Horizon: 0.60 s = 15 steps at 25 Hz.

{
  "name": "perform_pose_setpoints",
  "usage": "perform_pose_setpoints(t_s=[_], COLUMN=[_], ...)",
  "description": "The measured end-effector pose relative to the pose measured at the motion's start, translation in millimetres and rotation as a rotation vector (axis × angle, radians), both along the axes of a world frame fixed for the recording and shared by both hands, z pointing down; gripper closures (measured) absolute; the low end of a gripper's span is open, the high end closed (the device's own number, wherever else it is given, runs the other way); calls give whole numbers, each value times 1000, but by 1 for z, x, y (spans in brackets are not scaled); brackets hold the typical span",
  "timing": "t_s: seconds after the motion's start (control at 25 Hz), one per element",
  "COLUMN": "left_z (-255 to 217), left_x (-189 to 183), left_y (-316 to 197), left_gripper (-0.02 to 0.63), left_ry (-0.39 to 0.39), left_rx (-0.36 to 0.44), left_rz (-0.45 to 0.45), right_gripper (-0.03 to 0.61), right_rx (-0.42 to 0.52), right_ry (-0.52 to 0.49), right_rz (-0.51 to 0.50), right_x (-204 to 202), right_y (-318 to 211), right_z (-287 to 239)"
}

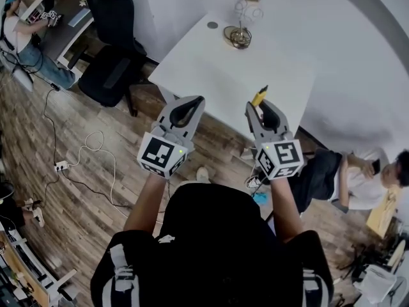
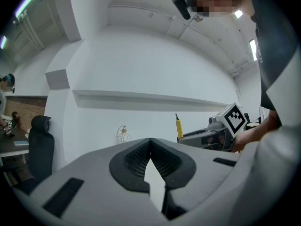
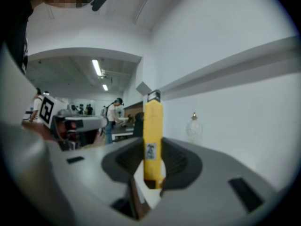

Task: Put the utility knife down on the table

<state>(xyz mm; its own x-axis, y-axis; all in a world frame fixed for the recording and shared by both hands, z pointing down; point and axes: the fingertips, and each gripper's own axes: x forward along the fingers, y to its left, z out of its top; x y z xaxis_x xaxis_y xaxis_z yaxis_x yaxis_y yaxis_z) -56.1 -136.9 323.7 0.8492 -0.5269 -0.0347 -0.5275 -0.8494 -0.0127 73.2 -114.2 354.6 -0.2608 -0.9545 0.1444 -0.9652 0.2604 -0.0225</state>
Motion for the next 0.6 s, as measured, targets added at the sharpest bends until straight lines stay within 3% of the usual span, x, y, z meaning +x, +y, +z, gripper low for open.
perform_pose_setpoints(t_s=[0.6], left_z=[27], left_x=[16], left_y=[-32], left_gripper=[593], left_ry=[-14], left_rx=[-67], left_rz=[17], right_gripper=[443], right_rx=[-60], right_ry=[12], right_rz=[-4], right_x=[10], right_y=[-29], right_z=[22])
